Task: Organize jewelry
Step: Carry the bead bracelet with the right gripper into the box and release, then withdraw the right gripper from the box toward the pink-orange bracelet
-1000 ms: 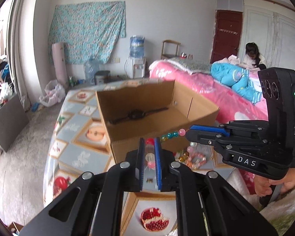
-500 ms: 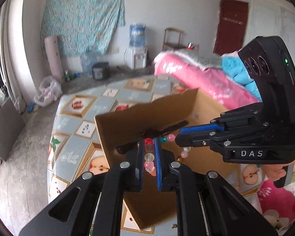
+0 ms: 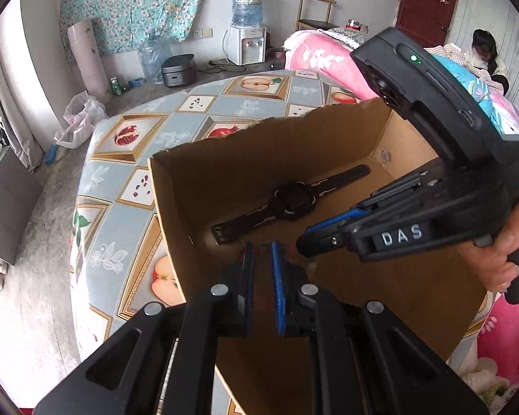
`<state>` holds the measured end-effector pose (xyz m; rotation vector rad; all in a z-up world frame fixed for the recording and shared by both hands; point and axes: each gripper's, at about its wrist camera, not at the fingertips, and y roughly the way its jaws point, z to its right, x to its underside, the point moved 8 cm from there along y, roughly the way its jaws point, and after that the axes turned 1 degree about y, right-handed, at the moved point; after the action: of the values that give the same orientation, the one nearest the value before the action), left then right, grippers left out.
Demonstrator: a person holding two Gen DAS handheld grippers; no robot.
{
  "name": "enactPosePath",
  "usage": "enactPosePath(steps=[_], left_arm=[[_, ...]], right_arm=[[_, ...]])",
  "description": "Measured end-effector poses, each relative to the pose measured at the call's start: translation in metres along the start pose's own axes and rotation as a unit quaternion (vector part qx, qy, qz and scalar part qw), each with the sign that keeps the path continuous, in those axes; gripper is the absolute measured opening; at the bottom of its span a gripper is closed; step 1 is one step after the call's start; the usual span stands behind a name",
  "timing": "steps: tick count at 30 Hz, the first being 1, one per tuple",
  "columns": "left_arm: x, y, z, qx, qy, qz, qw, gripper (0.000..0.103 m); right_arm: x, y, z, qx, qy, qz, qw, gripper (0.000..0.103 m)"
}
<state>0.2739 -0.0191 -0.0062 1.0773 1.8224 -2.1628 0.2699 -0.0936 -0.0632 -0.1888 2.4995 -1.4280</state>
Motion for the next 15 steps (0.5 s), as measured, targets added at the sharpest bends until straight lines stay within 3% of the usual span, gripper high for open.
enactPosePath(steps=[6,12,15], left_arm=[[-0.003,-0.015,-0.007,0.0,-0.018,0.022,0.9996,0.011],[-0.005,-0.05,-0.014,-0.001,-0.042,0.062,0.9972,0.033],[0.0,-0.074,-0.017,-0.007,-0.055,0.085,0.9949,0.053]], right_arm=[[-0.003,-0.013,0.008,0.014,0.009,0.025,1.0,0.012],[0.003,-0.053,-0.004,0.045,-0.021,0.087,0.995,0.03],[0.015,-0.083,-0.017,0.058,-0.043,0.137,0.988,0.041]])
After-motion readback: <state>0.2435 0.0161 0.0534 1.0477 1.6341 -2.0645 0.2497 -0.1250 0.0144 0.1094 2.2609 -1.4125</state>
